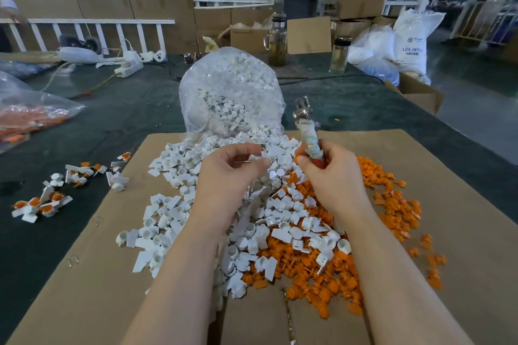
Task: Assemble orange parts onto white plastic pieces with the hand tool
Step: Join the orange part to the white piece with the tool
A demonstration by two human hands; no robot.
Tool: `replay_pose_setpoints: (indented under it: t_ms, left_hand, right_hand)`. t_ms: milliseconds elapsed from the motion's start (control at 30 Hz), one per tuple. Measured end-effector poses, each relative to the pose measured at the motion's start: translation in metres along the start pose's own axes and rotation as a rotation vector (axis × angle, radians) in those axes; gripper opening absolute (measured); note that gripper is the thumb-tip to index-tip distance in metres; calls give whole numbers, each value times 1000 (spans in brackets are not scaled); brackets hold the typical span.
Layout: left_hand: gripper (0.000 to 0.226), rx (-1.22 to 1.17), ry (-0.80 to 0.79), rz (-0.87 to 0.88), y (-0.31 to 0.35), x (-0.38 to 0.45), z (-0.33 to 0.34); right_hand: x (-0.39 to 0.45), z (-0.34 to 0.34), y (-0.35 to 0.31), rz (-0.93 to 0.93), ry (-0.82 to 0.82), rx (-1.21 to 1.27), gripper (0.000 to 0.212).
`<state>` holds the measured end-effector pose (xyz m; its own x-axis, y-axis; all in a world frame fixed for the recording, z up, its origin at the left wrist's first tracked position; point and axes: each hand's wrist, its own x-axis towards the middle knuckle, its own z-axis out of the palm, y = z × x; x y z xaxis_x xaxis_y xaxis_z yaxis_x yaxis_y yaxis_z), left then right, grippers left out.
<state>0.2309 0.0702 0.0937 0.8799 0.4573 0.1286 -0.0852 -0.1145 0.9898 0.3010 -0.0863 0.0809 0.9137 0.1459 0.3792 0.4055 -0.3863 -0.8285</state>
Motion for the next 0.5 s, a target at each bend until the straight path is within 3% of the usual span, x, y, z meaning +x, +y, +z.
replay_pose_setpoints:
  t_ms: [133, 267, 500]
  left_hand:
    - [16, -33, 38, -10, -3, 3, 2]
    - [28, -113, 47, -4, -2, 4, 3]
    - [34, -60, 57, -25, -3, 3, 1]
  right_hand:
    - [-1, 3, -5, -3, 8, 104, 8]
    - [-2, 5, -6, -21, 16, 110, 7]
    - [-3, 8, -7, -72, 1, 131, 4]
